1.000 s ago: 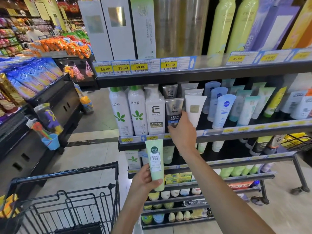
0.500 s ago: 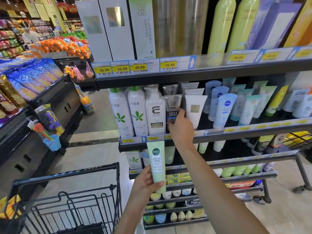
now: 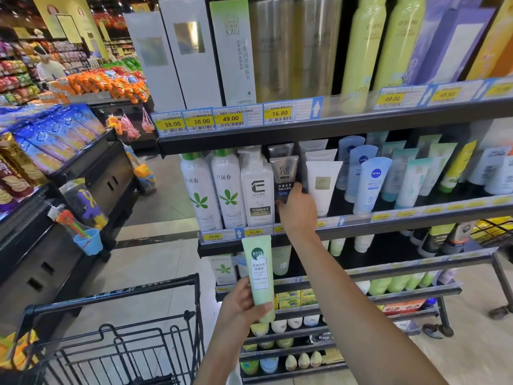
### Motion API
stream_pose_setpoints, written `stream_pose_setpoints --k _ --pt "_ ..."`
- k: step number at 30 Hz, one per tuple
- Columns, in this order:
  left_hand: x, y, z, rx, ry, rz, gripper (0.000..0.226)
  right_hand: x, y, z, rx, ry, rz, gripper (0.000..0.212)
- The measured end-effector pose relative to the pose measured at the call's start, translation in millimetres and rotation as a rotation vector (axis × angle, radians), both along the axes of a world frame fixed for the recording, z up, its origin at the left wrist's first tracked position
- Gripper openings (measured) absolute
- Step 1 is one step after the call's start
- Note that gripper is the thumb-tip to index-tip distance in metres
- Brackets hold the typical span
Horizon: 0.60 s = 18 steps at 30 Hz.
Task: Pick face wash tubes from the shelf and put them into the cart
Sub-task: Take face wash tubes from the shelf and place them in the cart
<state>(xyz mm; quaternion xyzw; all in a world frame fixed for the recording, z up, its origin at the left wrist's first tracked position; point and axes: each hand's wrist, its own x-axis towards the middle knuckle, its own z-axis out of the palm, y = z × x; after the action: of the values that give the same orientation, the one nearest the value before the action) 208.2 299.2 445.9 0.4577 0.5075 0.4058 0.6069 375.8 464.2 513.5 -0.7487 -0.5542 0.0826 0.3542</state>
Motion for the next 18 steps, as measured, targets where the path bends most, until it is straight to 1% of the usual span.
stream_pose_setpoints --k 6,10,14,18 --pt "-0.1 7.4 -1.0 0.001 -0.025 0.005 0.062 3.2 -0.4 -1.8 -0.017 0.003 0.018 0.041" --pt "1.2 8.8 -1.9 0.016 -0.026 0.013 0.058 4.5 -7.9 -4.5 -0.013 -0.053 0.044 0.05" --pt "5.0 9.3 -3.3 0.025 -0.029 0.028 0.058 4.8 -26.2 -13.9 0.067 -0.104 0.107 0.058" --pt "11.6 6.2 -4.6 0.032 -0.029 0.047 0.058 13.3 -56.7 -19.1 0.15 -0.17 0.2 0.053"
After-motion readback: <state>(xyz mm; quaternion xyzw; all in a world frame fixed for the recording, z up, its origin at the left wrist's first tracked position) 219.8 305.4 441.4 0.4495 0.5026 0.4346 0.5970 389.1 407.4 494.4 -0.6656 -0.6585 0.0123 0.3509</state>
